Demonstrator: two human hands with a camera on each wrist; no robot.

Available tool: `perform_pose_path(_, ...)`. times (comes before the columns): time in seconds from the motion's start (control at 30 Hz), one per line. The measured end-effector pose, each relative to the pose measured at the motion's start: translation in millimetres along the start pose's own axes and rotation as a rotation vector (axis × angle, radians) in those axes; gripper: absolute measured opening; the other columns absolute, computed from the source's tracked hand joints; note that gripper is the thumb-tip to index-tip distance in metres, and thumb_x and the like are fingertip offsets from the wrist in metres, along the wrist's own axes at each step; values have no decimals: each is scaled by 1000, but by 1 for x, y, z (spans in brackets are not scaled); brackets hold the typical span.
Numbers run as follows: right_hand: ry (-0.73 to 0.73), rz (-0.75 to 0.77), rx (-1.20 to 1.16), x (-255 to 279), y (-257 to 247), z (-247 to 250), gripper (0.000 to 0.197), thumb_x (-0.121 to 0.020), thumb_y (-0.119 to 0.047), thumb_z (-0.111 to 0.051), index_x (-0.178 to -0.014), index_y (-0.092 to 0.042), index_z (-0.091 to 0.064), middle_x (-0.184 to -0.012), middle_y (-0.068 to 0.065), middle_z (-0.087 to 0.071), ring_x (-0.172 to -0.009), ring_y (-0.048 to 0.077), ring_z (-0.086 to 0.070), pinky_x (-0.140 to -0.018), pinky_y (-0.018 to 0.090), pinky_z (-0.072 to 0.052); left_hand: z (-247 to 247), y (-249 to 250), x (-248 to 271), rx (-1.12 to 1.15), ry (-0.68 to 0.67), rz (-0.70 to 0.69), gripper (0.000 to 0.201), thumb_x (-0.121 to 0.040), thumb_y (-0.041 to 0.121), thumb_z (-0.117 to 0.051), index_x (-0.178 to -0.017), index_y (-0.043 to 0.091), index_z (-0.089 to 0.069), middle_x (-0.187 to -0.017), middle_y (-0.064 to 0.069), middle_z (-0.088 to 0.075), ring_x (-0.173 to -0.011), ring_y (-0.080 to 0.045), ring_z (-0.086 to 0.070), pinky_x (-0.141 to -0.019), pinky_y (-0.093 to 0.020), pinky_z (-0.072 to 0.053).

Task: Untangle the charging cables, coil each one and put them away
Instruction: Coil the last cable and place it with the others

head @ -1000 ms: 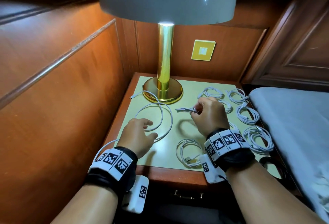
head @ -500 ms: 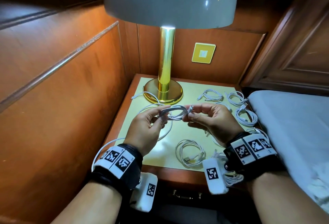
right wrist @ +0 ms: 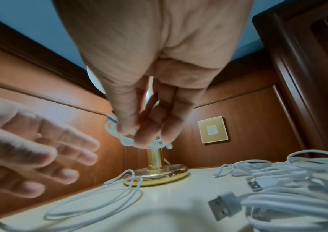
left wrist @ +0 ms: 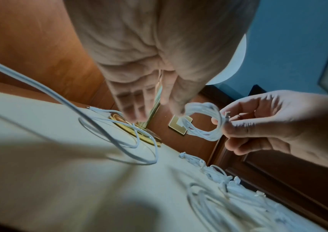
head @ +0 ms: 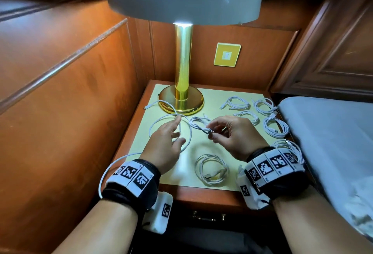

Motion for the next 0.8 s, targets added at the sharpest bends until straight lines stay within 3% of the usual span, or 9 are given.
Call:
perform_pose_path(0.1, 46, -58, 232, -9, 7, -3, 15, -84, -18, -77, -98, -22, -76, -99, 0, -70, -92, 18, -64, -85, 32, -53, 1, -16, 0, -238, -33, 112, 51, -94, 21, -66, -143, 21, -51, -145, 1, -48, -134, -18, -46, -113, -29, -33)
perform_pose_path(0.17, 1, -109, 326, -14, 7, -11, 17, -85, -19, -75, -102, -22, -76, -103, 1, -70, -97, 21, -65, -86, 34, -54, 3, -26, 1, -307, -50, 188, 47, -93, 25, -68, -138, 25, -55, -142, 2, -50, -134, -22, -45, -114, -35, -36)
perform_pose_path(0.3, -71, -207, 429, -19, 7, -25, 14, -84, -17, -75, -95, -24, -77, -98, 2, -73, -89, 26, -69, -80, 36, -58, 4, -38, 6, -455, -181, 279, 50, -91, 26, -70, -138, 29, -54, -142, 3, -49, -135, -26, -41, -110, -40, -39)
perform_pose_path(0.47, -153, -309, 448, -21, 14, -38, 16, -79, -12, -74, -87, -26, -76, -90, 1, -73, -82, 23, -69, -77, 36, -60, 8, -49, 5, -535, -188, 303, 36, -88, 27, -73, -122, 24, -62, -125, -6, -49, -114, -27, -55, -96, -35, -46)
perform_pose_path(0.57, -193, -326, 450, -20, 14, -42, 17, -80, -11, -74, -89, -25, -78, -92, 1, -73, -83, 23, -68, -78, 35, -60, 11, -51, 5, -526, -182, 310, 24, -89, 26, -72, -111, 21, -62, -112, -4, -61, -100, -24, -58, -80, -30, -43)
perform_pose_path(0.8, -274, -354, 404, -15, 12, -45, 25, -83, -16, -78, -107, -21, -74, -105, 4, -70, -94, 23, -66, -85, 36, -57, 18, -51, 10, -495, -159, 325, 12, -87, 27, -72, -88, 22, -61, -94, 0, -66, -88, -20, -60, -69, -28, -42)
Point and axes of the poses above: each hand's wrist, its own x-axis away from the middle knuckle, its own z-axis out of the back of the hand, y = z × x, the point moved 4 cm from there along -x, towards the middle knuckle
